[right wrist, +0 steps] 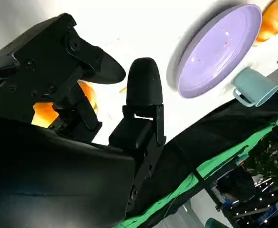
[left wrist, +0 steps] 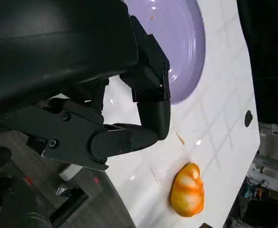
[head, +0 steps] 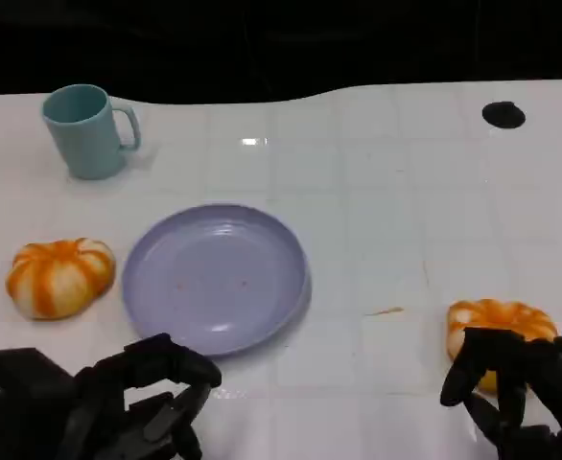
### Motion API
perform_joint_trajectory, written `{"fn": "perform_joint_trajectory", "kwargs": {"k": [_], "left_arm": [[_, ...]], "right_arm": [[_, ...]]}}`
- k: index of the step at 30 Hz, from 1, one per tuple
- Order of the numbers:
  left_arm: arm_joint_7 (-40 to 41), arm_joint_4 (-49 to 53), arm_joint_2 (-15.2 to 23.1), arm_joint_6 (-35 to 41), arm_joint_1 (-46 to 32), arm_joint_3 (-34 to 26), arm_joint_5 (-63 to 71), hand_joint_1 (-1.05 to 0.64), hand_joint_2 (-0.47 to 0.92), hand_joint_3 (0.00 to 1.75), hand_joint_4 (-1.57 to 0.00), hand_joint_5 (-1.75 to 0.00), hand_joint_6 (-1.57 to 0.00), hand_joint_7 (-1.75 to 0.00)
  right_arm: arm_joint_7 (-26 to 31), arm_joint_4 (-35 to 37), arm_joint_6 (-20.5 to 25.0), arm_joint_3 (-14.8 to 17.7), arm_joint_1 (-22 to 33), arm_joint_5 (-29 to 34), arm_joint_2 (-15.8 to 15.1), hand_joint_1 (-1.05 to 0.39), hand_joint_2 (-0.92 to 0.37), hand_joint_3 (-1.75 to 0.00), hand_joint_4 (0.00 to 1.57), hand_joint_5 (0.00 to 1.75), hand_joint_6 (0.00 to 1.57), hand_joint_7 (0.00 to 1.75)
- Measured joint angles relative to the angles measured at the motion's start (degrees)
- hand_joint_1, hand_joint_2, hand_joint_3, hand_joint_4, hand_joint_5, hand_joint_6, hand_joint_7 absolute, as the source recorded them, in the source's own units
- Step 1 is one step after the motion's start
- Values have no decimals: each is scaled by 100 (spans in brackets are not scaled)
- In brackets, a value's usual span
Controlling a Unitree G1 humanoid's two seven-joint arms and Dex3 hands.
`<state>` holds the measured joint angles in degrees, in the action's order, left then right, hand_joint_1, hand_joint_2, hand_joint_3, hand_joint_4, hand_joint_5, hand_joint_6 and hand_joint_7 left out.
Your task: Grasp the bread from the table and place it into the plate.
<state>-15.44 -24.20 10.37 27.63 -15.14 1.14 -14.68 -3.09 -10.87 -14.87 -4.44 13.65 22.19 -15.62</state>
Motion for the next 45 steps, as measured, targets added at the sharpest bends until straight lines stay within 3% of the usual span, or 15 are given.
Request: {"fn": "perform_joint_trajectory", "kwargs": {"k": [24,31,33,36,39,42,45], "left_arm": [[-1,1,2,-41,0,-13,4,-35,88,55,-67,-175,-63,-133],[-28,12,70,-200,-1,-1,76,-36,88,55,-67,-175,-62,-133],[-35,37,90,-236,-1,-1,74,-36,88,55,-67,-175,-62,-133],[-36,74,93,-236,-2,-4,59,-36,87,55,-67,-175,-62,-133],[-35,75,92,-229,-2,-5,48,-35,88,55,-67,-175,-62,-133],[-35,75,93,-219,-2,-5,46,-35,88,55,-67,-175,-62,-133],[-34,72,90,-168,-1,-12,21,-35,88,55,-67,-175,-62,-133]], "right_arm": [[-1,-91,8,17,5,-19,3,-9,-34,-126,93,175,82,131],[27,-251,129,53,31,-28,13,-7,-35,-109,79,173,80,110],[66,-319,150,67,43,6,21,-8,-35,-107,76,166,81,103],[208,-412,168,94,49,188,31,-15,-32,-104,72,140,81,88],[368,-540,208,121,49,702,-5,-24,-32,-101,68,122,77,73],[395,-676,296,130,43,1225,-133,-27,-40,-78,63,93,74,47],[288,-899,482,133,43,1617,-298,-27,-50,-55,58,78,75,22]]}}
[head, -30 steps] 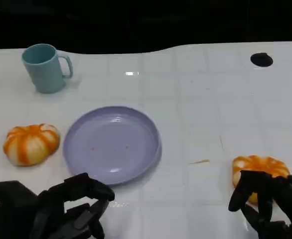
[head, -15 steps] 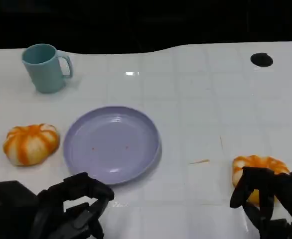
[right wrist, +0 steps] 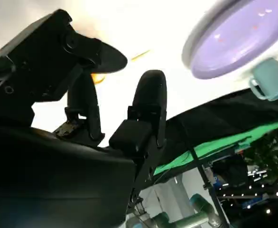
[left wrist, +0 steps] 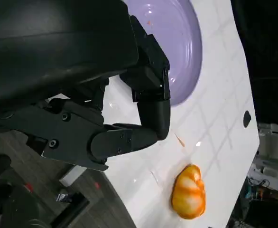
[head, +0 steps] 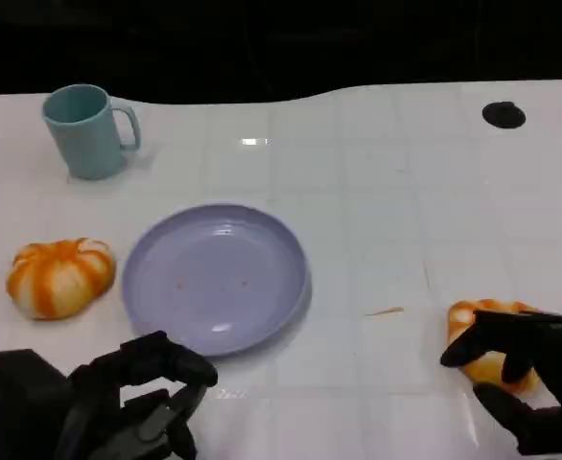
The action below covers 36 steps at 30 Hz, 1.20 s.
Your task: Grasp the bread from the table and place it into the plate.
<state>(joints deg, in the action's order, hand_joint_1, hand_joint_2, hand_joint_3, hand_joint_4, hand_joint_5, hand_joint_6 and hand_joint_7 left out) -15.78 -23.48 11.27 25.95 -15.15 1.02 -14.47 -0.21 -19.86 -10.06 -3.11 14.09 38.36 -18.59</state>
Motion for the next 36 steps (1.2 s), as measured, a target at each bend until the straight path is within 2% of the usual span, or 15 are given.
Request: {"fn": "perform_joint_trajectory", "kwargs": {"k": [4,7,9,11,14,20,25,36], "left_arm": [[5,-26,-2,70,-1,-3,-21,-34,88,55,-66,-175,-62,-133],[7,-39,-6,88,-1,-6,-33,-33,89,55,-66,-175,-62,-133],[10,-49,-28,141,-1,-18,-50,-33,89,55,-66,-175,-62,-133],[13,-68,-45,160,-3,-23,-52,-34,88,55,-66,-175,-61,-133],[24,-131,-46,196,-5,-20,-46,-35,88,55,-66,-175,-62,-132],[21,-135,-46,196,-3,-23,-51,-36,88,56,-67,-175,-63,-133],[23,-135,-56,200,0,-11,-47,-36,87,56,-68,-175,-63,-133],[38,-205,-148,323,-1,0,-50,-34,87,58,-66,-175,-62,-133]], "right_arm": [[-252,-243,210,-2,4,344,-150,-30,-67,-21,41,51,67,2],[-561,-476,448,-5,15,586,-232,-31,-71,-10,36,42,63,0],[-696,-611,557,-5,19,678,-252,-31,-72,-8,36,41,62,0],[-831,-704,661,-6,20,752,-256,-34,-73,-6,19,33,43,0],[-1203,-965,923,-8,21,958,-303,-34,-73,-3,11,31,36,0],[-1699,-1165,1222,-103,-81,1339,-372,-34,-71,0,8,34,36,1],[-1770,-1134,1218,-133,-259,1459,-410,-34,-70,0,7,37,36,0],[-1794,-277,1215,-395,-644,1688,-539,-34,-73,-1,7,39,37,1]]}}
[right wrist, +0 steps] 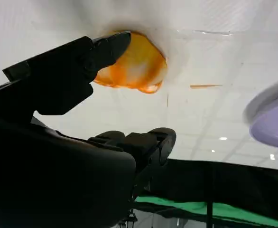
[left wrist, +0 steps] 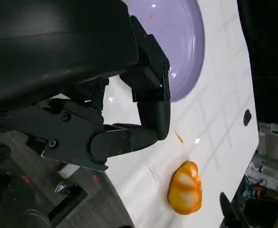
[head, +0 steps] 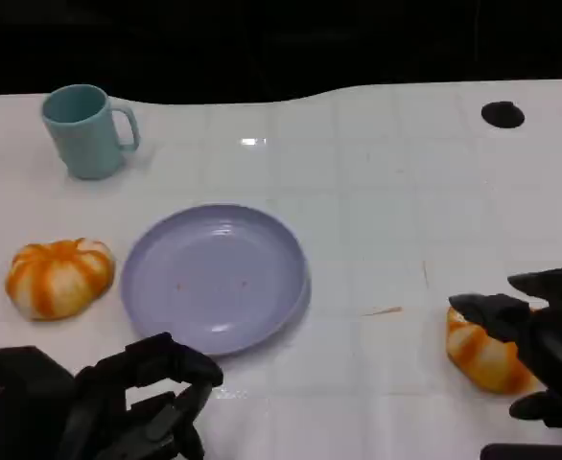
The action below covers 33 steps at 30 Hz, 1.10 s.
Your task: Grasp the bread from the table and place it into the plate.
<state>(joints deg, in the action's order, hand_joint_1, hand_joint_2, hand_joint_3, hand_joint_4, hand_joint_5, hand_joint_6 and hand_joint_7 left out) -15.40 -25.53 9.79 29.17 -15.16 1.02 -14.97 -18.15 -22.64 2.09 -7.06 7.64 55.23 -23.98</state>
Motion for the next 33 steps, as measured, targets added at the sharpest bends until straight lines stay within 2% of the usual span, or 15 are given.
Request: {"fn": "perform_joint_trajectory", "kwargs": {"k": [12,26,29,33], "left_arm": [[0,-10,-52,29,-5,11,1,-35,87,59,-67,-175,-63,-133],[0,-36,-60,30,-14,19,13,-36,86,59,-67,-175,-62,-134],[0,-42,-58,30,-16,26,17,-36,86,59,-67,-175,-61,-134],[1,-57,-59,32,-32,25,17,-36,86,59,-66,-175,-61,-133]], "right_arm": [[53,1309,22,-353,-711,-49,-102,-36,-76,-1,11,32,39,0],[344,2420,13,-688,-1279,-290,-138,-35,-80,-1,15,26,39,0],[344,2611,26,-721,-1440,-496,-108,-35,-83,-2,18,25,41,1],[281,2917,95,-733,-1682,-872,-42,-34,-87,-1,34,22,54,4]]}}
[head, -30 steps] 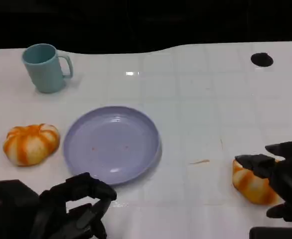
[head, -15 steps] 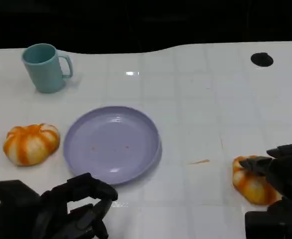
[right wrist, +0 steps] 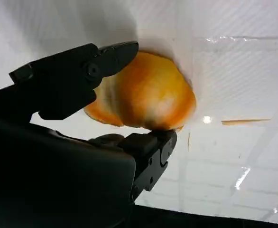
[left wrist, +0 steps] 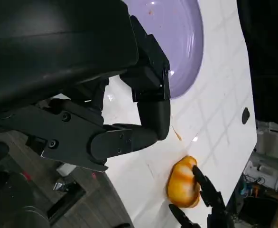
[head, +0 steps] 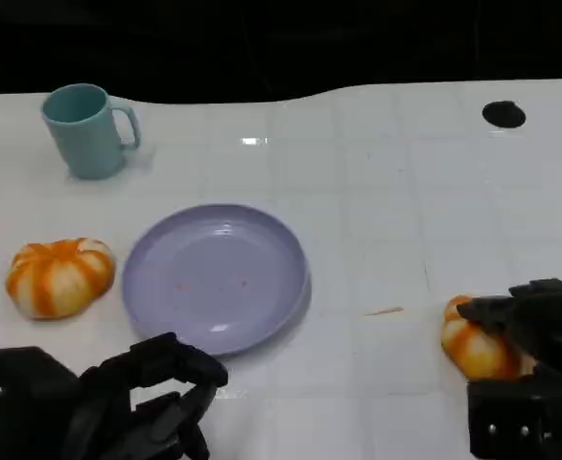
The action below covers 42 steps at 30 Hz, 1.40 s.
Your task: Grasp the bread from the table and place it into the plate.
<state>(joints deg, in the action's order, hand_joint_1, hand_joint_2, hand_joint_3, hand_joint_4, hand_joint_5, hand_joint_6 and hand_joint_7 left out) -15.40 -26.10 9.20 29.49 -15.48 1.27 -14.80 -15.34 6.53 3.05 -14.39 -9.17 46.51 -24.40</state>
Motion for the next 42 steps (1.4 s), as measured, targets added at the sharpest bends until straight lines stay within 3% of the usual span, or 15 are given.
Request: {"fn": "perform_joint_trajectory", "kwargs": {"k": [2,4,5,6,7,9,10,12,13,15,16,19,25,35,42], "left_arm": [[0,-18,1,4,-6,0,0,-36,87,58,-65,-175,-61,-133],[0,-40,-2,19,-14,-3,-4,-36,87,58,-65,-175,-61,-133],[1,-53,-7,34,-21,-5,-8,-36,87,58,-65,-175,-61,-133],[2,-57,-11,47,-26,-8,-11,-36,87,58,-65,-175,-61,-133],[2,-59,-15,63,-27,-7,-12,-35,88,57,-66,-175,-61,-133],[3,-64,-14,77,-29,-6,-7,-35,88,57,-66,-175,-61,-133],[4,-72,-14,78,-33,-6,-4,-35,88,57,-66,-175,-61,-133],[17,-86,-14,78,-36,-4,2,-36,88,56,-66,-175,-61,-133],[33,-92,-13,78,-36,-2,12,-36,88,56,-65,-175,-60,-133],[36,-99,-6,76,-38,1,22,-36,88,56,-65,-175,-60,-133],[36,-99,-6,75,-41,0,22,-36,88,55,-65,-175,-60,-133],[36,-100,-6,74,-46,0,21,-36,89,55,-65,-175,-60,-133],[36,-99,6,65,-45,3,41,-37,89,54,-65,-175,-59,-133],[37,-102,11,24,-44,8,45,-34,91,53,-65,-175,-58,-133],[38,-126,15,27,-45,11,49,-35,92,52,-64,-175,-57,-134]], "right_arm": [[17,169,-1,0,-110,-177,14,-31,-90,-1,54,18,70,5],[188,360,-34,8,-198,-334,46,-25,-90,0,81,26,90,11],[349,468,-77,24,-225,-390,77,-24,-90,0,85,28,93,12],[507,564,-127,39,-251,-449,111,-20,-90,0,93,43,103,14],[668,662,-175,63,-277,-514,145,-15,-91,-1,94,75,114,15],[1005,836,-253,107,-330,-627,215,-10,-91,-4,93,114,125,18],[1171,919,-309,113,-363,-653,230,-6,-84,-22,91,134,130,22],[1426,1091,-453,114,-422,-673,230,-4,-54,-80,92,149,132,31],[1560,1173,-537,114,-444,-674,229,-5,-46,-96,91,157,131,39],[1800,1350,-719,103,-486,-666,217,-6,-40,-108,90,171,116,77],[1890,1424,-793,99,-501,-659,209,-6,-40,-109,90,173,108,96],[2103,1602,-969,99,-540,-667,192,-7,-43,-108,89,174,94,127],[2479,1719,-1150,129,-604,-826,193,-7,-43,-110,86,175,80,152],[2706,1716,-1167,146,-641,-1019,228,-1,-42,-113,88,175,79,151],[2987,1725,-1625,142,-640,-1111,284,-1,-40,-115,89,175,81,150]]}}
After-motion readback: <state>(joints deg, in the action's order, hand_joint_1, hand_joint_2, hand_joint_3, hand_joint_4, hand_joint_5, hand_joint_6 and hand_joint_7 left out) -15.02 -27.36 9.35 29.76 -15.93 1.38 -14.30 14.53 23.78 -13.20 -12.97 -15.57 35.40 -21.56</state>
